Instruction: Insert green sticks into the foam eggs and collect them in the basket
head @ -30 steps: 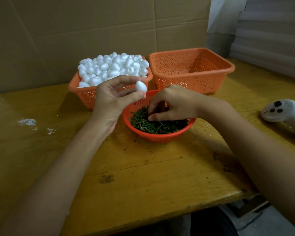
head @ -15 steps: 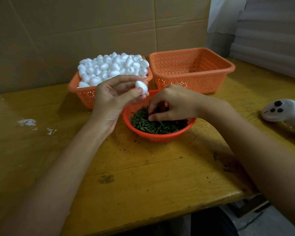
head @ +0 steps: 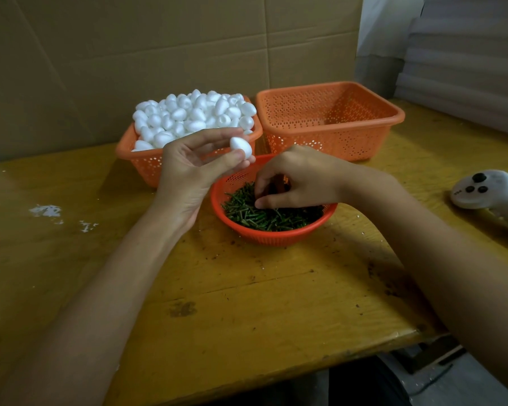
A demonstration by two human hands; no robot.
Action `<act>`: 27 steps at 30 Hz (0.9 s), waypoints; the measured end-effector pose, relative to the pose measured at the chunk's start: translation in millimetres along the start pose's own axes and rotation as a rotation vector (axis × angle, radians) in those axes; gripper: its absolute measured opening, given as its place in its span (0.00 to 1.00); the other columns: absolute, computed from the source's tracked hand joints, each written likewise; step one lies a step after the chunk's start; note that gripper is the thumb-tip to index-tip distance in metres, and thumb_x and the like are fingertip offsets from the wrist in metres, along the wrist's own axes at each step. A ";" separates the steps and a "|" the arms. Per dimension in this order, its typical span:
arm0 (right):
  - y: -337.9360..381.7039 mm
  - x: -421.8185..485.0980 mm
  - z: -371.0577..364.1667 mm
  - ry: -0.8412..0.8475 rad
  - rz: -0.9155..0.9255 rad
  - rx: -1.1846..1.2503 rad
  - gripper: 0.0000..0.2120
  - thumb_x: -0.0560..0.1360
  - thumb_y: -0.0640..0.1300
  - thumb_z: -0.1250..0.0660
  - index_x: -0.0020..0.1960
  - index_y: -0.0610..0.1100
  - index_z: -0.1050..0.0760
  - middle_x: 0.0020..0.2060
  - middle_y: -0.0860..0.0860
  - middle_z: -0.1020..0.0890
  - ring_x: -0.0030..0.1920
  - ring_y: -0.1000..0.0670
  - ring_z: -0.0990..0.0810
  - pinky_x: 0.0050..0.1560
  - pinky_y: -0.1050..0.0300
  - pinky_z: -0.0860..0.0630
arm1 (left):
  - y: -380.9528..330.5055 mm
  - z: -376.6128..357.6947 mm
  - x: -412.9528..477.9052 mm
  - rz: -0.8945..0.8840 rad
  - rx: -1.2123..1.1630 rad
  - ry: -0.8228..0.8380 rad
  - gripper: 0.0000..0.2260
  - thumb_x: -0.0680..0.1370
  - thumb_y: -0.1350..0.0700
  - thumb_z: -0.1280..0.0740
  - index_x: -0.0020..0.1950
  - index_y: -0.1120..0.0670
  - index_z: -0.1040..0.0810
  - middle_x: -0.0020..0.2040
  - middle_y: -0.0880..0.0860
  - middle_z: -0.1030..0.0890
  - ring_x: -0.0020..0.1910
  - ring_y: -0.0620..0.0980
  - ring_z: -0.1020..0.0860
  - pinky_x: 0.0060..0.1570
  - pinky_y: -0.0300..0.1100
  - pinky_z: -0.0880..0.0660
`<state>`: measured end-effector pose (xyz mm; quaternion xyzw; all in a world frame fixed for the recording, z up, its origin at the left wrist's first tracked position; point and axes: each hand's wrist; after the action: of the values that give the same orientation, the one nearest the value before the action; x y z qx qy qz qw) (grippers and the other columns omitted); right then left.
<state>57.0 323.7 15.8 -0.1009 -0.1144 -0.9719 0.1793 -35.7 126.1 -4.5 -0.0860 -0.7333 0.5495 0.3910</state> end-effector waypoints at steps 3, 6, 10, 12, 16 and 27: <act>0.0 0.2 -0.4 0.002 0.001 0.000 0.11 0.77 0.55 0.27 0.54 0.50 0.15 0.49 0.58 0.13 0.48 0.58 0.18 0.56 0.52 0.22 | 0.7 -1.1 -0.8 0.008 0.001 0.006 0.13 0.75 0.67 0.24 0.59 0.59 0.15 0.57 0.61 0.13 0.54 0.63 0.13 0.53 0.45 0.16; -0.4 0.4 -0.7 0.001 -0.004 0.001 0.11 0.77 0.56 0.27 0.54 0.50 0.15 0.49 0.59 0.13 0.48 0.58 0.18 0.56 0.52 0.22 | -0.1 -1.9 -1.3 0.007 -0.004 0.004 0.14 0.73 0.64 0.22 0.58 0.60 0.15 0.57 0.60 0.13 0.54 0.63 0.13 0.53 0.46 0.16; -0.6 0.3 -1.0 0.002 -0.007 0.006 0.11 0.77 0.56 0.27 0.54 0.51 0.15 0.48 0.59 0.13 0.47 0.59 0.19 0.56 0.53 0.23 | 0.9 -3.3 -0.7 -0.026 0.039 -0.012 0.17 0.71 0.61 0.20 0.58 0.62 0.16 0.58 0.59 0.13 0.52 0.63 0.13 0.54 0.47 0.16; -0.3 0.4 -0.9 0.001 -0.007 0.009 0.11 0.77 0.56 0.27 0.54 0.51 0.15 0.48 0.59 0.13 0.46 0.60 0.20 0.56 0.54 0.23 | 1.6 -2.4 -0.2 -0.029 0.047 -0.019 0.15 0.72 0.62 0.21 0.58 0.62 0.16 0.59 0.58 0.13 0.52 0.62 0.13 0.53 0.46 0.16; 0.5 0.3 -0.5 0.004 -0.007 0.001 0.11 0.77 0.55 0.27 0.54 0.50 0.15 0.48 0.59 0.13 0.46 0.60 0.20 0.55 0.54 0.23 | 1.9 0.5 0.3 -0.036 0.034 0.016 0.14 0.75 0.65 0.22 0.60 0.61 0.16 0.60 0.59 0.14 0.55 0.63 0.13 0.54 0.46 0.16; 0.1 0.2 -1.4 0.012 -0.015 -0.004 0.11 0.77 0.56 0.27 0.54 0.51 0.15 0.49 0.58 0.13 0.49 0.55 0.17 0.56 0.52 0.23 | 0.0 -2.2 -1.2 -0.016 0.035 0.050 0.15 0.76 0.68 0.24 0.62 0.60 0.18 0.59 0.61 0.14 0.56 0.64 0.14 0.55 0.49 0.17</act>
<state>56.7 323.2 14.5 -0.0948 -0.1122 -0.9740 0.1724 -33.4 127.0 -4.9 -0.0868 -0.7143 0.5568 0.4151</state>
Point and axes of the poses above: each hand's wrist, its own x-axis towards the middle knuckle, its own z-axis out of the back of the hand, y = z × x
